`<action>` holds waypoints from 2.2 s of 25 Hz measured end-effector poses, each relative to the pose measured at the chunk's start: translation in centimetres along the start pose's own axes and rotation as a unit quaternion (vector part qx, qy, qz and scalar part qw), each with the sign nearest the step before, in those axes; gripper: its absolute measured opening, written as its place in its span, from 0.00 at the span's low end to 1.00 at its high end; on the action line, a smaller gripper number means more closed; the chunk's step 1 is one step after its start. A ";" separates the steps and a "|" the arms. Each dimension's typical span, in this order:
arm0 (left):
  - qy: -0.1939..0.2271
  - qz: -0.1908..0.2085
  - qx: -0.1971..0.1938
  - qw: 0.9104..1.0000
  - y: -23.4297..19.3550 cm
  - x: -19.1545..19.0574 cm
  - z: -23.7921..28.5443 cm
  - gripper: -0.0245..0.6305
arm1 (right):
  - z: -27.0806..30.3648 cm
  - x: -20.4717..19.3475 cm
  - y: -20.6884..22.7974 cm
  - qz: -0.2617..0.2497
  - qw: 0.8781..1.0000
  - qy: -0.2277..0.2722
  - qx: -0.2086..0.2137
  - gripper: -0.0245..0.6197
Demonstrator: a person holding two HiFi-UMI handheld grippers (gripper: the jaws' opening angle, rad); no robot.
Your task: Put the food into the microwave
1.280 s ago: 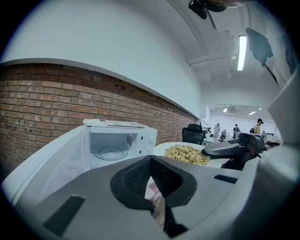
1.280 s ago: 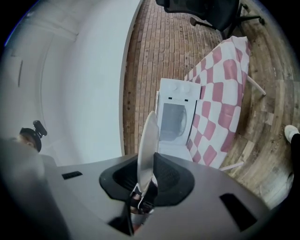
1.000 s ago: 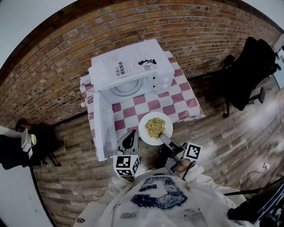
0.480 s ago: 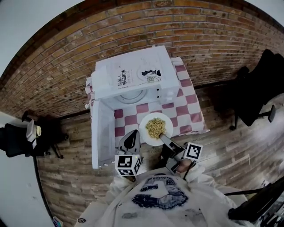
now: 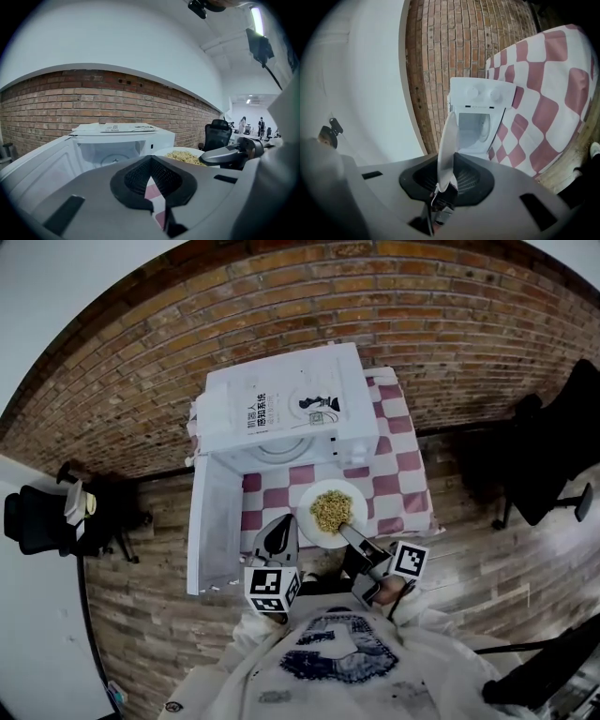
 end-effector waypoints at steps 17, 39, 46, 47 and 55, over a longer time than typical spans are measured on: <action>0.003 -0.011 -0.002 1.000 -3.6 0.3 2.5 0.05 | 4.0 0.9 1.1 -0.003 1.000 -0.010 -0.023 0.15; 0.015 -0.018 -0.014 1.000 -13.0 0.9 6.4 0.05 | 13.0 1.2 4.7 0.001 0.999 0.013 -0.052 0.15; 0.013 -0.022 -0.010 1.000 -14.2 0.8 7.0 0.05 | 13.8 1.9 7.0 0.002 0.997 0.014 -0.070 0.15; 0.012 -0.021 -0.009 1.000 -14.4 0.8 7.0 0.05 | 13.9 1.9 7.3 0.005 0.997 0.015 -0.072 0.15; 0.003 -0.019 -0.007 1.000 -14.9 -1.2 7.8 0.05 | 15.1 2.6 10.3 0.010 0.997 0.018 -0.079 0.15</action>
Point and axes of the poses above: the fingertips, and each gripper's own axes: z forward along the fingers, y to its right, x out of its top, the point moved 4 cm from there along -z, backward along the fingers, and after that the axes turned 2 degrees about z, right-handed, at the moved point
